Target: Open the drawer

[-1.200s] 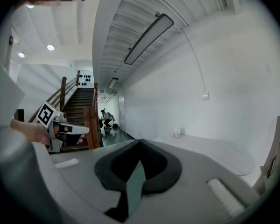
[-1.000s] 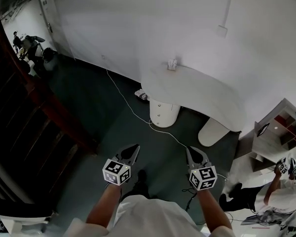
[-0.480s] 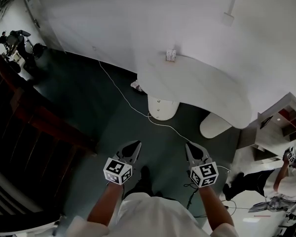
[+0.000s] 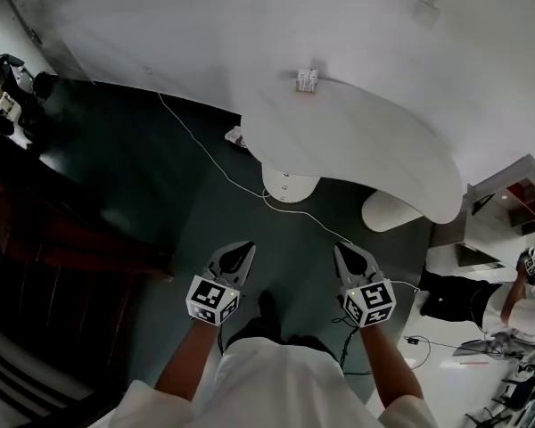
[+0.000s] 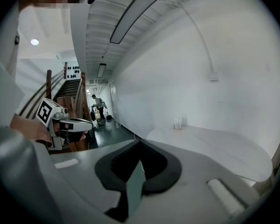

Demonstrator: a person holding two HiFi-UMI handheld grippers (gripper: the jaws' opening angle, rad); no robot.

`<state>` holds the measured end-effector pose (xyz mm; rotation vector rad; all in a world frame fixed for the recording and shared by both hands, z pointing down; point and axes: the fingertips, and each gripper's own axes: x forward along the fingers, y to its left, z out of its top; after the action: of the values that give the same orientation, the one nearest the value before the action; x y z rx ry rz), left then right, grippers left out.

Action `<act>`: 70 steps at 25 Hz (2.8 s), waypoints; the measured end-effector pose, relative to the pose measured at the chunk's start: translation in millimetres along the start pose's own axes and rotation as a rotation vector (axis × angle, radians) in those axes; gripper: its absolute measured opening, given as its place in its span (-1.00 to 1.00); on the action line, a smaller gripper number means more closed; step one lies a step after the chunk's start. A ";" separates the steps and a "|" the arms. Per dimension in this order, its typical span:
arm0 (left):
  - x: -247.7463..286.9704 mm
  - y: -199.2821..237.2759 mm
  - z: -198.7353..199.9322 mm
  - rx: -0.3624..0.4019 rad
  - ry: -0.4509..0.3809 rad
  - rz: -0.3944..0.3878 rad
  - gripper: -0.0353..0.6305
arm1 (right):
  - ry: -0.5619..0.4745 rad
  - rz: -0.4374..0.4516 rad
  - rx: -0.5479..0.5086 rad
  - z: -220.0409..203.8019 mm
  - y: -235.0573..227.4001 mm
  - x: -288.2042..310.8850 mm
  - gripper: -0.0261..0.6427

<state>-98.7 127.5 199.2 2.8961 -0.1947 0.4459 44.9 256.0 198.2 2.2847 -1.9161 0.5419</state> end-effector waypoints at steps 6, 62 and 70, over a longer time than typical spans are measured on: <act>25.0 32.5 -2.9 -0.008 0.013 -0.035 -0.87 | 0.023 -0.022 0.008 1.3 0.7 34.9 -0.89; 270.4 171.2 -195.4 -0.141 0.068 0.160 -0.87 | 0.364 0.310 -0.138 -177.3 -106.7 320.1 -0.89; 304.9 207.0 -243.4 -0.106 0.059 0.097 -0.87 | 0.383 0.271 -0.152 -213.2 -101.1 350.9 -0.89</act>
<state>87.5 -49.7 558.2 2.7751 -0.3405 0.5205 149.4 15.2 529.8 1.6920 -1.9948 0.7683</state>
